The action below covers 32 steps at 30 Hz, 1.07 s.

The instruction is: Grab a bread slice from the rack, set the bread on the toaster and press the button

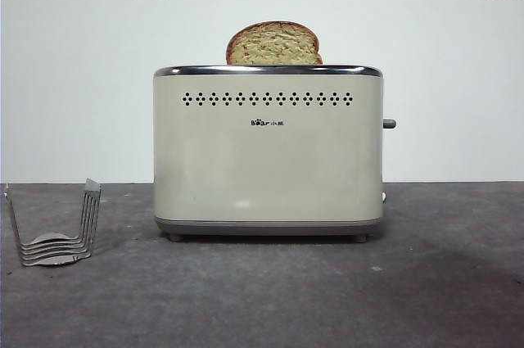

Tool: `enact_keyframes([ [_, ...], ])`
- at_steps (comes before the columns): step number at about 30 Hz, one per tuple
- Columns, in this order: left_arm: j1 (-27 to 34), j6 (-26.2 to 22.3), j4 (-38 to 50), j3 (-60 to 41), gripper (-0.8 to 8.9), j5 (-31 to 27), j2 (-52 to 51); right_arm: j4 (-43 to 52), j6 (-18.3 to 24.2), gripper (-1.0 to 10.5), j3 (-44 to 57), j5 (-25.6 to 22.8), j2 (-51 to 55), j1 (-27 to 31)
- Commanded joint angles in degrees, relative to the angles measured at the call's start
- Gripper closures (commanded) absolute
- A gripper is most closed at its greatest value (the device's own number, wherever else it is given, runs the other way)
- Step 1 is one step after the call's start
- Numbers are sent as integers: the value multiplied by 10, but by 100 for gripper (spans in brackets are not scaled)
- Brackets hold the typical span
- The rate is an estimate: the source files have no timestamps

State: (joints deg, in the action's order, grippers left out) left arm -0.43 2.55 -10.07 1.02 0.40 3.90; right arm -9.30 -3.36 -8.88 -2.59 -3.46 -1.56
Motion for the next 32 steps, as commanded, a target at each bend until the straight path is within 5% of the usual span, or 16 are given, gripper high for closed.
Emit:
enact_keyframes([
  [1,1,-7,5,-6,816,0,0,-2,42,946,13,0,17,-1],
  [32,1,-7,5,-6,816,0,2,-12,50,946,81,1,30,-2],
])
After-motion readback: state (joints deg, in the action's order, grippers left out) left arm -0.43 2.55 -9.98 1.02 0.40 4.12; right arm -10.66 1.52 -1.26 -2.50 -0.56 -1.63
